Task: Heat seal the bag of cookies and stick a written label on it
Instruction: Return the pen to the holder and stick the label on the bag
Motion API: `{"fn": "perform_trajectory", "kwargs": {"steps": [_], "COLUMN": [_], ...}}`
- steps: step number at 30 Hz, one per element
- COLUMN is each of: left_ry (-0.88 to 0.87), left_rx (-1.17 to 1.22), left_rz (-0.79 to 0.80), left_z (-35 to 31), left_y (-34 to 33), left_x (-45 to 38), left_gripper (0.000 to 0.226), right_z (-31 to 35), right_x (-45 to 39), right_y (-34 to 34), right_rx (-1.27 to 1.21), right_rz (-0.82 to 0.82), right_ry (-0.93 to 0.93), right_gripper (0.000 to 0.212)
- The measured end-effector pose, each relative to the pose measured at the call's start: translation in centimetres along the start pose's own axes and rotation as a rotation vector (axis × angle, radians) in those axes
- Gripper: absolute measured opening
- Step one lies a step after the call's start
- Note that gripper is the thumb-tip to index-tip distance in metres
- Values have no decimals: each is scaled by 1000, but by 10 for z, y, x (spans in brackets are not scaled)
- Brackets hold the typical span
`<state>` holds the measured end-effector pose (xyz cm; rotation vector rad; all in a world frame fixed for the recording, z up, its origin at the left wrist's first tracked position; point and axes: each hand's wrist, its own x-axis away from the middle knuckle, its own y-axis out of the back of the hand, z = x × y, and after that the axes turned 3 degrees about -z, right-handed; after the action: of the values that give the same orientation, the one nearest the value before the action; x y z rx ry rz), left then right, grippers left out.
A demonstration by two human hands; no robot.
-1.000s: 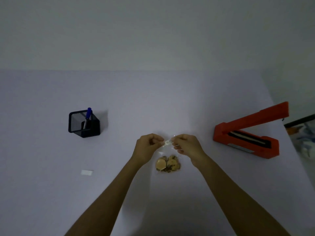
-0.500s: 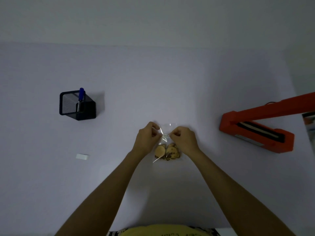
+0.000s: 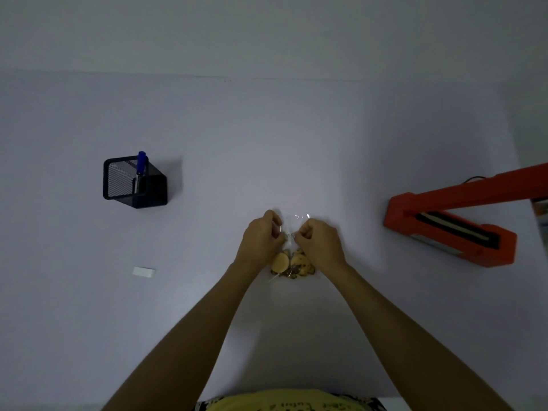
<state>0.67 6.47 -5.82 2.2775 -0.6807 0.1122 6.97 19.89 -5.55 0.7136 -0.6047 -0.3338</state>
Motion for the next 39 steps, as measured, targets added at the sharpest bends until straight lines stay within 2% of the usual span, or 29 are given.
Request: {"fn": "perform_trajectory", "kwargs": {"steps": [10,14,20,23,27,35,39], "left_ry": [-82,-55,15,53,54,103,98], "left_rx": [-71,-11,11,35,0,103,108], "left_rz": [-52,-62,-40,-54,-89,-25,-18], "left_z": [10,9,10,8,8,11,12], "left_y": [-8,-6,-5,-5,-9,-3,-3], "left_x": [3,5,4,5,7,0,0], "left_gripper": [6,7,7,5,20,22,22], "right_z": [0,2,-2,-3,-1,-6,1], "right_x": [0,1,-2,-4,-2,-6,-2], "right_y": [-3,-3,0,3,2,7,2], "right_rx": [-15,10,-23,-49,-35,-80,-36], "right_rz": [7,3,20,27,22,45,53], "right_ry": [-16,-3,-22,-32,-34,-17,-10], "right_gripper": [17,24,12,15,22,12,31]}}
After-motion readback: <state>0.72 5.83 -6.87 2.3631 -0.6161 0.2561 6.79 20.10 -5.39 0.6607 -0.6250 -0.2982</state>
